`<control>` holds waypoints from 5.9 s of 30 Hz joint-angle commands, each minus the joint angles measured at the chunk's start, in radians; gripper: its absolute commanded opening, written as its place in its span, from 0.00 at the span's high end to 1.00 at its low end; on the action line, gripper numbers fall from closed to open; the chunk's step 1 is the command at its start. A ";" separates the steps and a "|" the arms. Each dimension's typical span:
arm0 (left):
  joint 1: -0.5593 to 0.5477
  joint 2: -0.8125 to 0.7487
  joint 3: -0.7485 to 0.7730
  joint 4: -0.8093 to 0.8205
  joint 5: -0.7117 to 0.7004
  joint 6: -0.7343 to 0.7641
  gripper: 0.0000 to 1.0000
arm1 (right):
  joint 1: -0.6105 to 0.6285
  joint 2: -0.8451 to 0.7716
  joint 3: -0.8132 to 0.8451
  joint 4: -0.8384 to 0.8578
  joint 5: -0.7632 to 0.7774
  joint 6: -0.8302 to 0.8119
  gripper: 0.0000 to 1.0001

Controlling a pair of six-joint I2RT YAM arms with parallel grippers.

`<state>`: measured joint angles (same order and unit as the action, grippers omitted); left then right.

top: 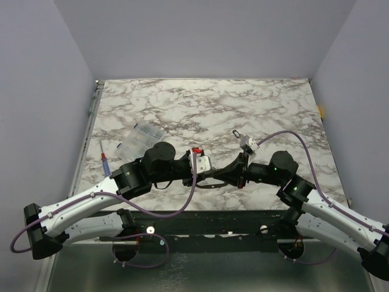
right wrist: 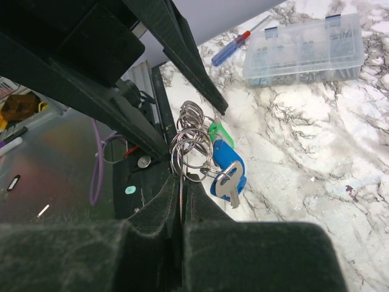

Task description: Put the keys on the keyring

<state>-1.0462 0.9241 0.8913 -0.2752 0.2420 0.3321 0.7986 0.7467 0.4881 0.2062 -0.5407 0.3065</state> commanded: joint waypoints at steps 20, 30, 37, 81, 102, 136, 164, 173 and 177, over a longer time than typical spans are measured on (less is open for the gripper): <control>0.001 0.100 0.053 -0.035 0.032 -0.023 0.74 | 0.002 0.000 0.043 -0.011 0.007 -0.036 0.99; 0.001 0.029 0.014 -0.047 0.146 0.150 0.86 | 0.002 -0.011 0.057 -0.023 0.019 -0.027 0.99; 0.002 -0.020 -0.027 -0.079 0.314 0.299 0.87 | 0.002 0.028 0.127 -0.123 -0.082 -0.060 0.99; -0.003 -0.032 0.033 -0.171 0.049 0.375 0.52 | 0.002 0.202 0.293 -0.368 0.172 0.046 0.99; -0.043 0.110 0.046 -0.070 -0.074 0.404 0.68 | 0.002 0.191 0.309 -0.405 0.152 0.050 0.99; -0.047 0.111 0.011 -0.055 -0.152 0.446 0.68 | 0.002 0.173 0.317 -0.382 0.082 0.069 0.99; -0.048 -0.003 0.004 -0.040 -0.024 0.474 1.00 | 0.002 0.196 0.340 -0.448 0.101 0.060 0.99; -0.048 -0.082 -0.006 -0.036 0.004 0.453 1.00 | 0.002 0.213 0.365 -0.481 0.086 0.048 0.99; -0.048 -0.106 -0.022 -0.029 0.014 0.446 1.00 | 0.002 0.220 0.372 -0.479 0.079 0.050 0.99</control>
<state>-1.0889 0.8478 0.8913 -0.3286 0.2096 0.7906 0.7986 0.9604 0.8173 -0.2546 -0.4385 0.3622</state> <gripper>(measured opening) 0.017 0.029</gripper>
